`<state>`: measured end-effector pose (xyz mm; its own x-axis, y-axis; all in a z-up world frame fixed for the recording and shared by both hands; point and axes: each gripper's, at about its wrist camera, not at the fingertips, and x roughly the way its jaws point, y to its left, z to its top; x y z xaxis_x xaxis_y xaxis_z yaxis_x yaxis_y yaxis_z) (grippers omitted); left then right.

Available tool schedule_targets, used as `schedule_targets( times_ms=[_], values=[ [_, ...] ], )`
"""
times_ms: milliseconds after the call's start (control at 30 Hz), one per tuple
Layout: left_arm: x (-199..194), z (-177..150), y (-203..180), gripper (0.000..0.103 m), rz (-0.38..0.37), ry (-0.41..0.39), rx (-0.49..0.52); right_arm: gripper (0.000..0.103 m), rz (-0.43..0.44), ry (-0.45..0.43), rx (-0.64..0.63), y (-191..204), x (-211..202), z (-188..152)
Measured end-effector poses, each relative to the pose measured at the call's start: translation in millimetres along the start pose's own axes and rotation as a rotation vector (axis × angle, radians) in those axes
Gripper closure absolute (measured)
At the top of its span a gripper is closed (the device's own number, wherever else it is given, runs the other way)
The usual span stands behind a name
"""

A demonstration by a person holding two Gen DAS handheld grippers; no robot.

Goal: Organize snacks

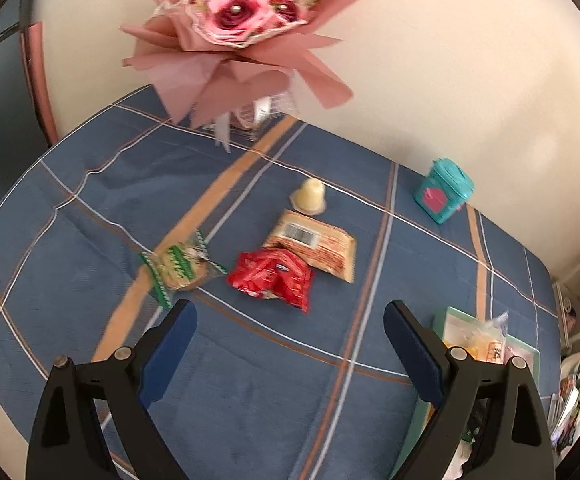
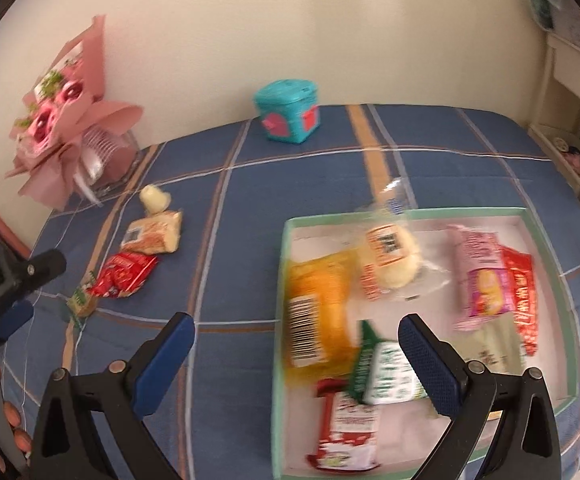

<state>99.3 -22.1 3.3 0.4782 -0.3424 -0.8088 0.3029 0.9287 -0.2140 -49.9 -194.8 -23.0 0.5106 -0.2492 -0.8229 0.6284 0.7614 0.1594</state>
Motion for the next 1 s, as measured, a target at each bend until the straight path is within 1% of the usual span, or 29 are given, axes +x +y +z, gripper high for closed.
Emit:
schedule_targets(
  times_ms=[100,233,300,500,567,633,700,800,1000],
  values=[
    [2,3,12,0.008,0.026,0.012,-0.012,0.000,0.030,0.020,-0.028,20,6,-6],
    [12,4,34,0.008,0.037,0.060,-0.053,0.000,0.060,0.051,-0.088,46,14,-14],
    [17,4,43,0.008,0.057,0.074,-0.071,0.000,0.086,0.076,-0.123,60,20,-20],
    [30,5,77,0.008,0.091,0.118,-0.132,0.000,0.103,0.121,-0.182,81,37,-29],
    [34,5,85,0.008,0.103,0.130,-0.149,0.000,0.098,0.125,-0.184,82,41,-30],
    [39,6,92,0.008,0.096,0.144,-0.165,0.000,0.100,0.131,-0.183,83,45,-30],
    [45,7,97,0.008,0.084,0.155,-0.185,0.000,0.116,0.141,-0.177,84,49,-28],
    [53,10,105,0.008,0.091,0.166,-0.200,0.000,0.143,0.142,-0.158,87,52,-22],
    [66,16,114,0.008,0.095,0.171,-0.234,0.000,0.203,0.114,-0.099,97,61,0]
  ],
)
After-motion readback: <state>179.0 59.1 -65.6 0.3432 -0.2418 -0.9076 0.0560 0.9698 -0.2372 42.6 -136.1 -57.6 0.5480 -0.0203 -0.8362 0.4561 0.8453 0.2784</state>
